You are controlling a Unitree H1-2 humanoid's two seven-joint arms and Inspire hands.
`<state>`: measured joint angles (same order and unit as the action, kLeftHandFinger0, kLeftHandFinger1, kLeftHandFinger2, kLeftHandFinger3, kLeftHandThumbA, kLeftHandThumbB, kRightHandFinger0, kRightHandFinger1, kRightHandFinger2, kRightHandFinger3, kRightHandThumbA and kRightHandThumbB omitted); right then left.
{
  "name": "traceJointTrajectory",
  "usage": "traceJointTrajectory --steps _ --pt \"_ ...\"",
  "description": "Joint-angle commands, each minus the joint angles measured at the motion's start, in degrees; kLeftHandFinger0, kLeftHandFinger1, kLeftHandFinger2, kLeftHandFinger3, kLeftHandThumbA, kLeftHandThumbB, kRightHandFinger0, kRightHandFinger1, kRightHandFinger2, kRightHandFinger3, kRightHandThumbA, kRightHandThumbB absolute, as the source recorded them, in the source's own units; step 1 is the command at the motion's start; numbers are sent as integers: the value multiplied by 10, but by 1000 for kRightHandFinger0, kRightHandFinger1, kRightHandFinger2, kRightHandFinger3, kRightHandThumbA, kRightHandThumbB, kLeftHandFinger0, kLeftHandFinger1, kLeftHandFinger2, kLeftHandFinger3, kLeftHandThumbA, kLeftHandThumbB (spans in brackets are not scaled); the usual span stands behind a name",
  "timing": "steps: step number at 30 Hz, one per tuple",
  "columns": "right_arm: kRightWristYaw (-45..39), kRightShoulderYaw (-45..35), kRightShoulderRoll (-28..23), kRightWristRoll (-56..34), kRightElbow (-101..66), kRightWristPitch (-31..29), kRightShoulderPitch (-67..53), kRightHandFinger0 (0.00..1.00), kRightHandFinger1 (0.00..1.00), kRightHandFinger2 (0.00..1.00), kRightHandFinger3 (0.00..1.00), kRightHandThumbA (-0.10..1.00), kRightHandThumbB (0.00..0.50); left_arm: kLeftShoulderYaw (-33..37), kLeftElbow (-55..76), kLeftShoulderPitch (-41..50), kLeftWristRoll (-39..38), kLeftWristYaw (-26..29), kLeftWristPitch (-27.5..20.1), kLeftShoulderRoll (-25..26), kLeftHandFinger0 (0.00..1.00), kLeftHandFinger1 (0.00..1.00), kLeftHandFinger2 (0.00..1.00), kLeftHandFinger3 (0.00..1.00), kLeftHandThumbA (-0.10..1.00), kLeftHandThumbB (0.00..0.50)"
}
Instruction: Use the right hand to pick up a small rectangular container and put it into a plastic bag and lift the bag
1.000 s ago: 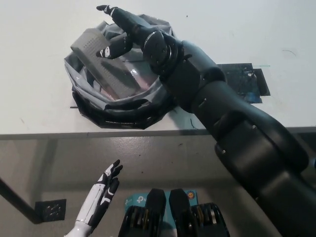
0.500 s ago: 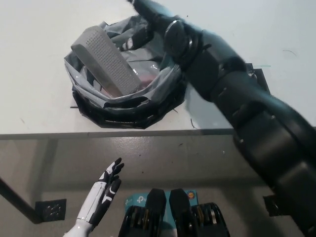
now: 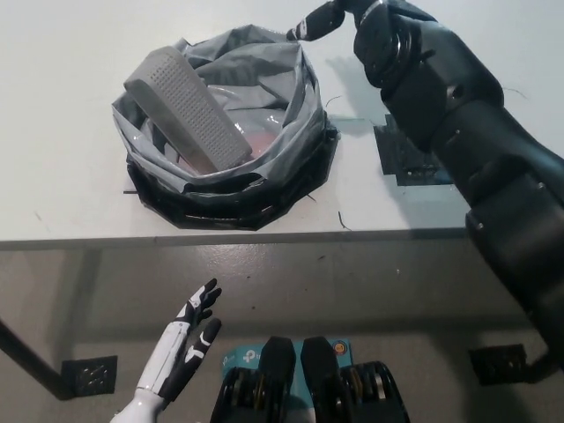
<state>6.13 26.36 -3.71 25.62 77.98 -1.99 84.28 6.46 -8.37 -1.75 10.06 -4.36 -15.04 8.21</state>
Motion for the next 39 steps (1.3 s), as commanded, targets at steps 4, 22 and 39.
traceJointTrajectory --steps 4,22,39 --pt "7 -20 5 -9 -11 31 6 1000 1000 1000 1000 991 451 4 21 -6 4 -4 -2 4 1000 1000 1000 1000 962 304" --pt "-14 -72 41 -42 2 58 -7 1000 1000 1000 1000 1000 487 7 23 -11 8 -6 -2 9 1000 1000 1000 1000 859 255" --pt "-11 -36 34 -5 13 75 -22 1000 1000 1000 1000 1000 431 6 15 -18 8 -6 -7 8 1000 1000 1000 1000 796 221"
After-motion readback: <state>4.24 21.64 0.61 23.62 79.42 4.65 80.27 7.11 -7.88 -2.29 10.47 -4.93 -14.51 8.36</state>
